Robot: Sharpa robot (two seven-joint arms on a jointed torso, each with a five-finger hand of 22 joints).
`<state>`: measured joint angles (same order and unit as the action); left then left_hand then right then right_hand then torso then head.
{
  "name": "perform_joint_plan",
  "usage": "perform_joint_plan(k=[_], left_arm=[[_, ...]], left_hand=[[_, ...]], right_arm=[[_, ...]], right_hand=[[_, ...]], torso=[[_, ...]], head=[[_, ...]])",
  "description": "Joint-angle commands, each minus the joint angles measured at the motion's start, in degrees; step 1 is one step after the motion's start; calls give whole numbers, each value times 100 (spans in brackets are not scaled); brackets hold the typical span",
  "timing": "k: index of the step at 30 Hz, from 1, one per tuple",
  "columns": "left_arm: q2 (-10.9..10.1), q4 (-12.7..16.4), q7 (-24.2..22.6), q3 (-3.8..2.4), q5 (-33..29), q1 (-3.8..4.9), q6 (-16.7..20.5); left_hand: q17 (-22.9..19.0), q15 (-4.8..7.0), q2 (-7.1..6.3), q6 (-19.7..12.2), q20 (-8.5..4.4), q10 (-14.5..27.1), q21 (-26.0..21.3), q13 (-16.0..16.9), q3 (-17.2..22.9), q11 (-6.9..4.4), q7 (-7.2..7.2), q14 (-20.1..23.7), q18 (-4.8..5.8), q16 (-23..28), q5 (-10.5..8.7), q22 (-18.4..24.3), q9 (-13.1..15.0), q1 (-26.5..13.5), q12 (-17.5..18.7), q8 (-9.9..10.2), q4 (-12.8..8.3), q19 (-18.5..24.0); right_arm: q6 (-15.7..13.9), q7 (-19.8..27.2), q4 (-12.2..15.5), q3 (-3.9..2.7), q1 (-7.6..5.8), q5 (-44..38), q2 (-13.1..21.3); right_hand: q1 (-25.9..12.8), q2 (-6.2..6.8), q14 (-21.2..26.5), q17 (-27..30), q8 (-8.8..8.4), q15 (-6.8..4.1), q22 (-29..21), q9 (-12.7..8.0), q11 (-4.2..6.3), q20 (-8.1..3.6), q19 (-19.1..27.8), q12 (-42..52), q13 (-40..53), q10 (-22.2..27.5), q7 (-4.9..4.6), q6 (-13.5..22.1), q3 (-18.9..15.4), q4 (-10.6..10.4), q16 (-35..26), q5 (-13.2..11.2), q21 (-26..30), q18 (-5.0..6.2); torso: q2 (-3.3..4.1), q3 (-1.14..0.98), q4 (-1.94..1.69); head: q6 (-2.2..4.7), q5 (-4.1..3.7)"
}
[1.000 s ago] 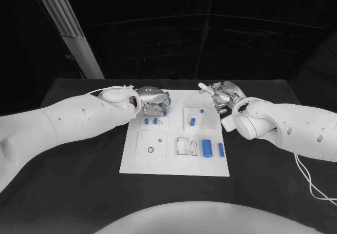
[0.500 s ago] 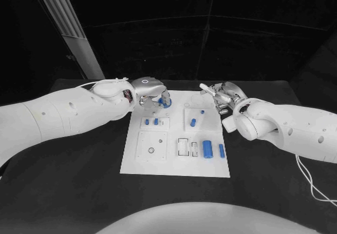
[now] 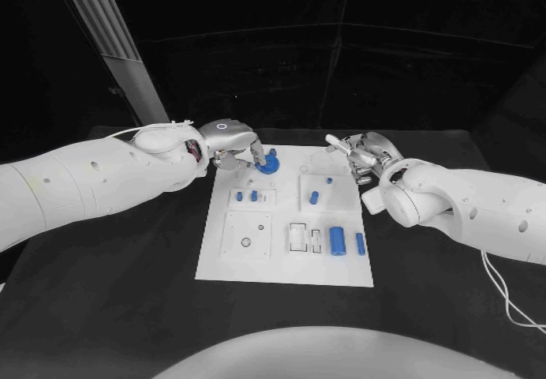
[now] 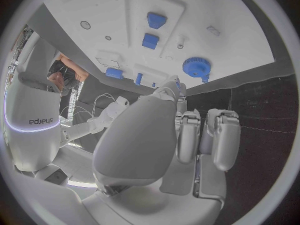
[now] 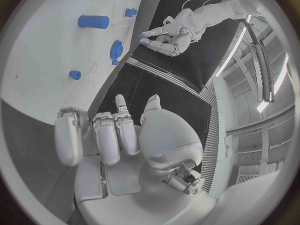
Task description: Assemble the parts on the task board
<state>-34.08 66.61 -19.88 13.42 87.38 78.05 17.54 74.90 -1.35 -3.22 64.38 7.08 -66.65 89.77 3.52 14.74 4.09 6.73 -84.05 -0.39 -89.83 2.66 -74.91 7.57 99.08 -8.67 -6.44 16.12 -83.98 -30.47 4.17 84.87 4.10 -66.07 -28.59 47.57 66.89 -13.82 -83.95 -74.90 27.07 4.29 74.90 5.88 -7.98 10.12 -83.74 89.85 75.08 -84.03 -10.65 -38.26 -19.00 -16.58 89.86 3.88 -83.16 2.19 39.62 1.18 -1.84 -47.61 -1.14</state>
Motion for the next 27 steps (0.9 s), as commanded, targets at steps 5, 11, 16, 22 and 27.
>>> perform_joint_plan(k=[5,11,16,22,27], left_arm=[[-60,-34,83,0,-61,6,-358],[-40,-150,162,1,-61,-45,-560],[-11,-231,177,1,-61,-101,-606],[23,-289,201,1,-61,-132,-677],[56,-325,249,1,-61,-143,-782]], left_hand=[[1510,47,-7,67,-26,-54,23,-5,12,5,35,-595,39,-17,13,-1509,-7,-63,36,-30,41,-602],[1510,44,-10,50,-26,-44,23,-7,14,9,39,-595,39,-17,13,-1509,-13,-70,59,-15,44,-602],[1510,43,-7,43,-26,-42,23,-7,17,10,40,-595,39,-17,13,-1509,-15,-70,65,-9,43,-602],[1510,42,9,43,-26,-46,23,-6,27,11,41,-595,39,-17,14,-1509,-16,-69,73,-6,44,-602],[1510,41,15,32,-26,-41,23,-6,38,11,42,-595,39,-17,14,-1509,-20,-63,88,5,40,-602]], right_arm=[[24,27,16,-3,-10,-14,3],[22,30,21,-3,-10,-14,9],[26,31,24,-3,-10,-14,8],[27,32,26,-3,-10,-14,11],[30,33,27,-3,-10,-14,13]], right_hand=[[36,-1,-605,-1510,36,-20,1279,-10,43,-2,-139,15,1492,-597,-106,12,-31,0,14,24,27,-42],[36,-1,-605,-1510,36,-20,1279,-10,43,-2,-139,15,1492,-597,-106,12,-31,0,14,24,27,-42],[36,-1,-605,-1510,36,-20,1279,-10,43,-2,-139,15,1492,-597,-106,12,-31,0,14,24,27,-42],[36,-1,-605,-1510,36,-20,1279,-10,43,-2,-139,15,1492,-597,-106,12,-31,0,14,24,27,-42],[36,-1,-605,-1510,36,-20,1279,-10,43,-2,-139,15,1492,-597,-106,12,-31,0,14,24,27,-42]], torso=[[3,7,0],[2,7,1],[3,6,0],[-1,2,4],[-1,4,5]], head=[[-2,37],[-16,39],[-23,26],[-28,28],[-29,23]])
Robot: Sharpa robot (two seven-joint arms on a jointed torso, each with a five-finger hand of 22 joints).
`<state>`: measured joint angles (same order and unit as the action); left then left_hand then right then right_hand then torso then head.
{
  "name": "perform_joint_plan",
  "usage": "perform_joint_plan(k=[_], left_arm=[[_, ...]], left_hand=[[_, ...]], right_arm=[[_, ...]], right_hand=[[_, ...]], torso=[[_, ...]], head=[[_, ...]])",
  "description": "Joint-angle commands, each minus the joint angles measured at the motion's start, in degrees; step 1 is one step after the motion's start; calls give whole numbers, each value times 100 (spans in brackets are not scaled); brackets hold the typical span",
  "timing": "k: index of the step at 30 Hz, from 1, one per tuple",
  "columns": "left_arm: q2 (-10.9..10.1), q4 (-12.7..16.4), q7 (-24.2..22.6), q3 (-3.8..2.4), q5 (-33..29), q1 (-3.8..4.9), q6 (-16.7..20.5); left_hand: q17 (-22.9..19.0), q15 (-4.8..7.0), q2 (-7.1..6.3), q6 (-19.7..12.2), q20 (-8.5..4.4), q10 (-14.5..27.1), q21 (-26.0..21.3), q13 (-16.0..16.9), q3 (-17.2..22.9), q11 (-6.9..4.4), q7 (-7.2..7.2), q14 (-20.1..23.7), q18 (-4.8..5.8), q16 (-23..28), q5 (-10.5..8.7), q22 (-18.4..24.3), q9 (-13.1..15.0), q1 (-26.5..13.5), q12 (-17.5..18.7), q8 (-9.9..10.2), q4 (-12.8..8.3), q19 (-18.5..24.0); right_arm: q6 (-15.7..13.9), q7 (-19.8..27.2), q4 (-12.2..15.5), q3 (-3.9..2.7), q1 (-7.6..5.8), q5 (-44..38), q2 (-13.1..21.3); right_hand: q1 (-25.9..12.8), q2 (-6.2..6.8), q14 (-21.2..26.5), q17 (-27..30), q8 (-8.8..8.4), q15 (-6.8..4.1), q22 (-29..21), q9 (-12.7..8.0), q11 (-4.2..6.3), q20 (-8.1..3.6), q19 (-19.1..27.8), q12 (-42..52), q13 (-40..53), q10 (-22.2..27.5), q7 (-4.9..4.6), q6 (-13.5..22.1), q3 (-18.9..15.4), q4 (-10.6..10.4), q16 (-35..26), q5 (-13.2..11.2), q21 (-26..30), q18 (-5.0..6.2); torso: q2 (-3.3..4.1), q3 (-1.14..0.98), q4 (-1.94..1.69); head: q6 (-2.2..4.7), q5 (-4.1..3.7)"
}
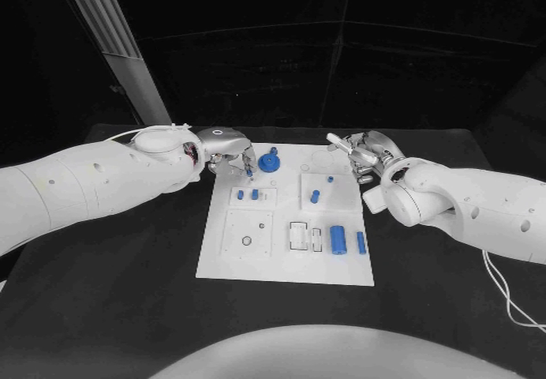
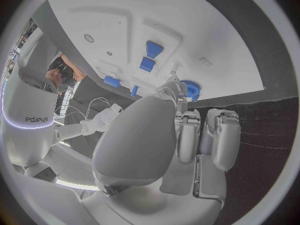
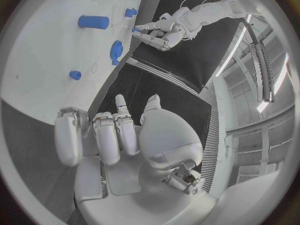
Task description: Assemble the parts on the task board
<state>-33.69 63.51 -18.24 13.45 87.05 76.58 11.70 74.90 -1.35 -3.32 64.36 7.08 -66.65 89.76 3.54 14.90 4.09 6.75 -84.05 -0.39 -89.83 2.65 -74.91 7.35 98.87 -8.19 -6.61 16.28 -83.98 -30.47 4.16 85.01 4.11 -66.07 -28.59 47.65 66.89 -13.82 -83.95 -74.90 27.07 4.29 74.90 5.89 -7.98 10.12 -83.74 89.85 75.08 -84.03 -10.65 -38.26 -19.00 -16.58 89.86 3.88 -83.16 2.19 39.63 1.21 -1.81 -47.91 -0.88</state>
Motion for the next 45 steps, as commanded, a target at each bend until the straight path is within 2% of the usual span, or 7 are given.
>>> perform_joint_plan(k=[1,7,11,19,45], left_arm=[[21,-18,100,-2,-28,2,-209],[45,-31,164,-2,-27,-5,-278],[54,-45,168,-2,-27,-10,-274],[92,-71,133,-2,-28,-26,-257],[231,-154,241,-2,-14,-64,-530]], left_hand=[[1510,40,27,28,-26,-39,24,-8,26,13,42,-595,39,-17,15,-1509,1,-38,47,27,23,-602],[1510,34,33,1,-25,-27,24,-8,47,21,51,-595,39,-17,14,-1509,-8,-24,78,51,19,-602],[1510,33,31,-4,-24,-25,24,-8,49,23,54,-595,39,-17,14,-1509,-10,-24,84,55,19,-602],[1510,32,31,-6,-24,-24,24,-8,49,25,55,-595,39,-17,14,-1509,-11,-25,86,57,20,-602],[1510,13,-15,-61,-15,2,24,-7,64,45,75,-595,39,-17,14,-1509,-29,2,145,104,2,-602]], right_arm=[[30,34,13,-3,-10,-14,6],[36,36,16,-3,-10,-14,8],[40,36,17,-3,-10,-14,7],[38,33,20,-3,-10,-14,12],[48,47,27,-3,-10,-2,11]], right_hand=[[36,-1,-605,-1510,36,-20,1279,-10,43,-2,-139,15,1492,-597,-106,12,-31,0,14,24,27,-42],[38,-3,-605,-1510,38,-19,1278,-14,42,-1,-136,15,1492,-597,-108,15,-34,-1,14,24,25,-41],[38,-3,-605,-1510,38,-19,1278,-14,42,-1,-136,15,1492,-597,-108,15,-34,-1,14,24,25,-41],[38,-3,-605,-1510,38,-19,1278,-14,42,-1,-136,15,1492,-597,-108,15,-34,-1,14,24,25,-41],[38,-3,-605,-1510,38,-19,1278,-14,42,-1,-136,15,1492,-597,-108,15,-34,-1,14,24,25,-41]], torso=[[-2,0,2],[2,0,-1],[1,-2,3],[0,-1,1],[-2,-3,0]], head=[[-1,-3],[-6,-38],[-14,-22],[-25,-41],[-41,-55]])
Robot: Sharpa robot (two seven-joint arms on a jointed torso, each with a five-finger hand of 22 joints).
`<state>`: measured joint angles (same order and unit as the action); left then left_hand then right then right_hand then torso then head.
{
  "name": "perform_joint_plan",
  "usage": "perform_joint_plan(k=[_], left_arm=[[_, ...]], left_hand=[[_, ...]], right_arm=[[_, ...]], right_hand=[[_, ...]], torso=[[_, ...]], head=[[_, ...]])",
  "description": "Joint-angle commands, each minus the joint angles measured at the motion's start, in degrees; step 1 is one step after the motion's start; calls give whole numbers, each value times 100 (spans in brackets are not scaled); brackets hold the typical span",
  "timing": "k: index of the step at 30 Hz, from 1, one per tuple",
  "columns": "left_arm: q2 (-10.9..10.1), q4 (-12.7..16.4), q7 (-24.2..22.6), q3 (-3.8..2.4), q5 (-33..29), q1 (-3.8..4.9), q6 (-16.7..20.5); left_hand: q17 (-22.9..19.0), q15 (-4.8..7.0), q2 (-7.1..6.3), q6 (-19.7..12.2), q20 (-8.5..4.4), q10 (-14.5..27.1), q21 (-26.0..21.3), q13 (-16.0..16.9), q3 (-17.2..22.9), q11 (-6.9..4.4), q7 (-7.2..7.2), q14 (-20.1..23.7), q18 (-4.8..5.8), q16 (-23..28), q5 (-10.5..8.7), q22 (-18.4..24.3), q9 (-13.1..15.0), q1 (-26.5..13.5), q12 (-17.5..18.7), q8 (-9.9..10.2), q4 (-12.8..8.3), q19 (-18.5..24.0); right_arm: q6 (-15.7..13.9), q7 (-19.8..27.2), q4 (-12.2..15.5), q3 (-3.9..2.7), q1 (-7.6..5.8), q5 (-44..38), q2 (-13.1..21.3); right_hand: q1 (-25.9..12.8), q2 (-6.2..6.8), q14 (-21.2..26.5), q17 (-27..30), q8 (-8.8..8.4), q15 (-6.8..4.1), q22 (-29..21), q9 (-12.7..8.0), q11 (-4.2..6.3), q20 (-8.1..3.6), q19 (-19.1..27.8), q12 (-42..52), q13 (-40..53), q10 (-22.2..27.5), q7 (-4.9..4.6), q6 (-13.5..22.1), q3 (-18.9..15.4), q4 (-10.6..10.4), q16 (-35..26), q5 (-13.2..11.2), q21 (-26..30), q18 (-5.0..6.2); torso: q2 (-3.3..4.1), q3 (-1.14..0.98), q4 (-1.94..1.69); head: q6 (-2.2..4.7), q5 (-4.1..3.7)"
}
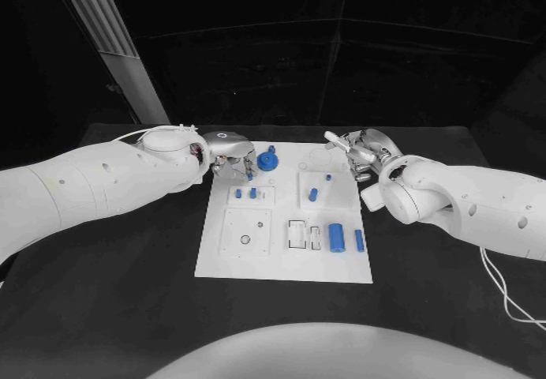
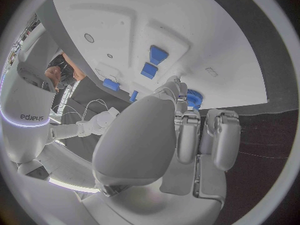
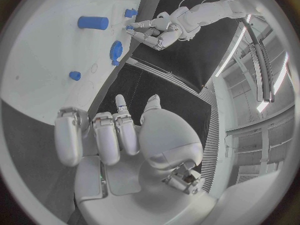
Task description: Assemble the parts on the task board
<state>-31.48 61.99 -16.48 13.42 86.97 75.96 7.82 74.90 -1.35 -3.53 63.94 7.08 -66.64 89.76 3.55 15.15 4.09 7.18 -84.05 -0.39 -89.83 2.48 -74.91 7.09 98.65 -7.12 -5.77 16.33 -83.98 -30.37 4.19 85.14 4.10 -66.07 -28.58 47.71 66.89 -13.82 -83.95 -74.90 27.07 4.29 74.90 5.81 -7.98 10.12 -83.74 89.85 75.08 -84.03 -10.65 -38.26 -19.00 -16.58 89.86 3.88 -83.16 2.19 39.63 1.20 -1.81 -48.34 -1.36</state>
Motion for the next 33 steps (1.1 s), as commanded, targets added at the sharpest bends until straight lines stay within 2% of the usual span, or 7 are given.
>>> perform_joint_plan(k=[1,10,14,21,29,33], left_arm=[[8,-2,74,1,-4,-3,-154],[-5,-9,154,1,0,-9,-247],[-4,-9,136,1,1,-14,-190],[1,-29,46,1,1,-20,-96],[-45,-20,-57,1,0,-21,87],[-105,9,-93,1,-1,-22,366]], left_hand=[[1510,10,-12,-24,-13,5,24,-8,40,47,35,-595,39,-17,31,-1509,-6,39,47,26,-12,-602],[1510,-32,-230,-107,9,101,24,-12,1,101,78,-595,39,-17,31,-1509,-39,107,154,99,-51,-602],[1510,-100,-390,-393,44,330,24,-12,-51,186,162,-595,39,-17,31,-1509,-114,92,282,227,-32,-602],[1510,-185,-550,-715,117,539,24,0,-140,274,255,-595,39,-17,32,-1509,-199,32,327,221,-5,-602],[1510,-211,-656,-940,163,641,24,10,-317,307,306,-595,39,-17,32,-1509,-260,-147,298,225,9,-602],[1510,-219,-667,-1129,186,694,24,16,-439,326,338,-595,39,-17,33,-1509,-304,-251,265,215,4,-602]], right_arm=[[39,43,14,-3,-10,-2,6],[43,44,19,-3,-10,-1,12],[43,44,18,-3,-10,-2,12],[47,44,20,-3,-10,-2,6],[46,41,23,-3,-10,-3,13],[45,43,24,-3,-10,-3,16]], right_hand=[[38,-3,-605,-1510,38,-19,1278,-6,42,-1,-136,15,1492,-597,-107,15,-34,-1,14,24,26,-41],[38,-4,-605,-1510,42,-19,1278,-9,41,0,-134,15,1492,-597,-108,15,-39,-2,14,23,22,-41],[39,-5,-605,-1510,43,-19,1278,-10,41,0,-135,15,1492,-597,-108,15,-39,-2,14,24,20,-41],[43,-10,-605,-1510,58,-18,1280,-8,42,1,-136,15,1492,-597,-103,-7,-40,-1,14,24,11,-43],[45,-10,-605,-1510,64,-19,1279,-8,44,2,-134,15,1492,-597,-101,-17,-41,0,14,23,12,-42],[45,-10,-605,-1510,64,-19,1279,-8,44,2,-134,15,1492,-597,-101,-17,-41,0,14,23,12,-42]], torso=[[-2,-1,0],[0,0,-1],[-2,2,-3],[-2,-1,4],[-4,-3,-6],[-4,-1,-1]], head=[[2,-4],[-4,-7],[-16,-12],[-18,-6],[-13,-15],[0,-10]])
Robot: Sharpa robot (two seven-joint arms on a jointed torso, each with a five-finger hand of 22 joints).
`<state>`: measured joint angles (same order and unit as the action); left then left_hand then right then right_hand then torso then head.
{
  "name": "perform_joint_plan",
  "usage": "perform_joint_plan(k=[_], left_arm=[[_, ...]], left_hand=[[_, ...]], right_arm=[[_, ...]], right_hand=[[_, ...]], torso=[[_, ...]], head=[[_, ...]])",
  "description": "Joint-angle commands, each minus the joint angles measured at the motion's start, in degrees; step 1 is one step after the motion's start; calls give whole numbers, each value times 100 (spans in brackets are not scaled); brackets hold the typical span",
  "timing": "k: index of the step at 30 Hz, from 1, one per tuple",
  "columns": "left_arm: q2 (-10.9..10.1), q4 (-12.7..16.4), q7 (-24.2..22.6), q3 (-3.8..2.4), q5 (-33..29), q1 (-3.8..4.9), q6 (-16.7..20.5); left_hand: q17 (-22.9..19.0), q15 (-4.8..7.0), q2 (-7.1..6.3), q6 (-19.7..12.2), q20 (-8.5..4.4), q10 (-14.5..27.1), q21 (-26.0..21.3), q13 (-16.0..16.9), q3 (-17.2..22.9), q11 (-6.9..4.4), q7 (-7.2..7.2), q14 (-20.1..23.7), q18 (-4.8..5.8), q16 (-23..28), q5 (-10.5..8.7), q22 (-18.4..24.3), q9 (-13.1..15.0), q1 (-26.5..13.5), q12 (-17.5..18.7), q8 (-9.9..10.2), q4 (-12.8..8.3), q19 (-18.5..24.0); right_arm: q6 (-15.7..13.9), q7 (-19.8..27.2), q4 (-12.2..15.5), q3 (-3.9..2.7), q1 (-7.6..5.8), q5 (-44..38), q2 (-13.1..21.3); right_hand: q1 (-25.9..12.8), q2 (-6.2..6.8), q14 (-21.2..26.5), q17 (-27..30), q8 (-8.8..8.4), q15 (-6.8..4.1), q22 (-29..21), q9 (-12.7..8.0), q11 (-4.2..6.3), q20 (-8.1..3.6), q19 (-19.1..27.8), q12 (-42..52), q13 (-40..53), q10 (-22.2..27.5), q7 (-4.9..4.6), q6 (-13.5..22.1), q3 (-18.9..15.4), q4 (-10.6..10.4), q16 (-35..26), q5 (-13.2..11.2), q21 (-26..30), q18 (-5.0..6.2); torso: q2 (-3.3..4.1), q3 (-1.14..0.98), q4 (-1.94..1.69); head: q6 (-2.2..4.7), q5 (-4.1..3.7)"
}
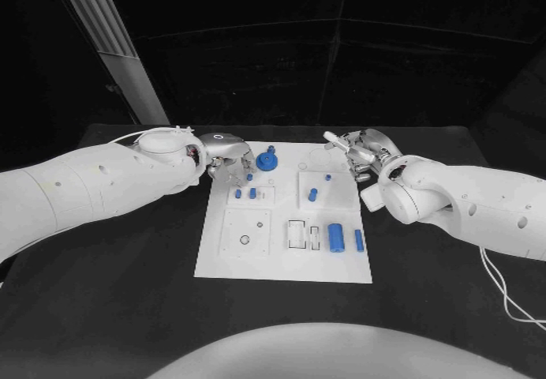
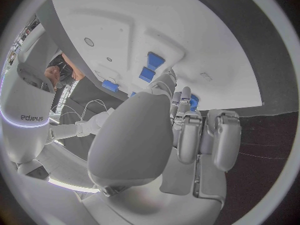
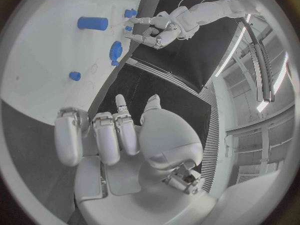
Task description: Assemble the parts on the task board
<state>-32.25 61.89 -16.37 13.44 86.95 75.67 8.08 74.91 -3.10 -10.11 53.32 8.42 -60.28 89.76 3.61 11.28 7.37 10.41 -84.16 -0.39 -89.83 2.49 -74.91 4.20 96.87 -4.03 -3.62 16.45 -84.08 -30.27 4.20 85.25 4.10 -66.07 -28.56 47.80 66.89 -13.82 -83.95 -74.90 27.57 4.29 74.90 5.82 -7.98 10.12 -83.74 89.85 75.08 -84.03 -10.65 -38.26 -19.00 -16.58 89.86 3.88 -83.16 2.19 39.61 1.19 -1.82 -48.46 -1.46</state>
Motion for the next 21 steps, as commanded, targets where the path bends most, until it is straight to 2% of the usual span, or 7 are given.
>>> perform_joint_plan(k=[1,7,13,16,17,19,21], left_arm=[[-43,30,-116,0,1,8,435],[-195,133,-412,-1,-120,7,1084],[-486,277,-1202,-1,-1231,8,2020],[-614,312,-1553,-1,-1887,11,2319],[-650,315,-1663,-1,-2140,12,2389],[-702,318,-1868,-1,-2696,15,2487],[-740,338,-2071,-1,-3338,17,2555]], left_hand=[[1509,-45,-11,-94,55,65,24,11,-76,0,18,-584,39,-17,31,-1509,-20,-90,-52,-4,-9,-592],[1509,-48,-35,-294,82,154,24,12,-225,20,48,-584,39,-17,32,-1509,-40,-184,-83,-15,-7,-592],[1509,-32,-72,-274,92,121,24,29,-431,3,31,-584,39,-17,32,-1509,-18,-391,-195,-90,13,-592],[1407,-10,-23,-261,78,137,24,26,-485,-10,19,-548,39,28,41,-1509,-14,-392,-261,-122,-8,-592],[1289,-6,9,-285,74,161,14,23,-477,-2,19,-506,35,85,51,-1504,-17,-346,-288,-124,-8,-582],[700,13,47,-288,59,188,-377,21,-507,-19,13,-273,-97,407,69,-1309,-13,-336,-367,-161,-3,-191],[8,36,97,-293,37,232,-898,20,-543,-33,4,23,-246,865,66,-1047,-10,-371,-453,-205,-3,272]], right_arm=[[36,43,13,-3,-10,-4,8],[29,50,6,-3,-10,-7,13],[-36,82,17,-4,-10,-41,43],[-90,84,55,-6,-12,-207,103],[-115,81,74,-8,-14,-317,134],[-152,69,110,-11,-26,-562,193],[-180,62,138,-14,-83,-903,250]], right_hand=[[45,-10,-605,-1510,14,-19,1279,-8,43,2,-134,15,1492,-597,-102,-17,-41,0,14,23,12,-42],[47,-8,-605,-1510,17,-19,1279,-8,44,2,-133,15,1492,-597,-101,-23,-43,1,14,22,11,-42],[72,6,-605,-1510,18,-20,1272,-14,45,2,-116,15,1492,-597,-101,-21,-46,11,14,32,26,-37],[146,23,-605,-1510,15,-20,1274,-28,44,4,-118,15,1492,-597,-103,-11,-39,21,14,54,8,-38],[185,29,-605,-1510,13,-20,1288,-35,44,4,-147,15,1492,-597,-104,-4,-34,22,14,63,-38,-49],[288,48,-605,-1510,14,-22,1289,-51,46,5,-147,-10,1447,-539,-102,2,-23,23,14,77,-55,-50],[431,73,-605,-1510,35,-29,1281,-63,57,3,-125,-196,1124,-143,-91,-28,-6,26,14,81,-46,-43]], torso=[[-2,-1,-6],[-6,4,-7],[-16,-3,-9],[-20,2,-20],[-23,9,-23],[-38,14,-32],[-49,17,-38]], head=[[20,-6],[62,-12],[108,-3],[119,-16],[138,-12],[145,-21],[169,-62]])
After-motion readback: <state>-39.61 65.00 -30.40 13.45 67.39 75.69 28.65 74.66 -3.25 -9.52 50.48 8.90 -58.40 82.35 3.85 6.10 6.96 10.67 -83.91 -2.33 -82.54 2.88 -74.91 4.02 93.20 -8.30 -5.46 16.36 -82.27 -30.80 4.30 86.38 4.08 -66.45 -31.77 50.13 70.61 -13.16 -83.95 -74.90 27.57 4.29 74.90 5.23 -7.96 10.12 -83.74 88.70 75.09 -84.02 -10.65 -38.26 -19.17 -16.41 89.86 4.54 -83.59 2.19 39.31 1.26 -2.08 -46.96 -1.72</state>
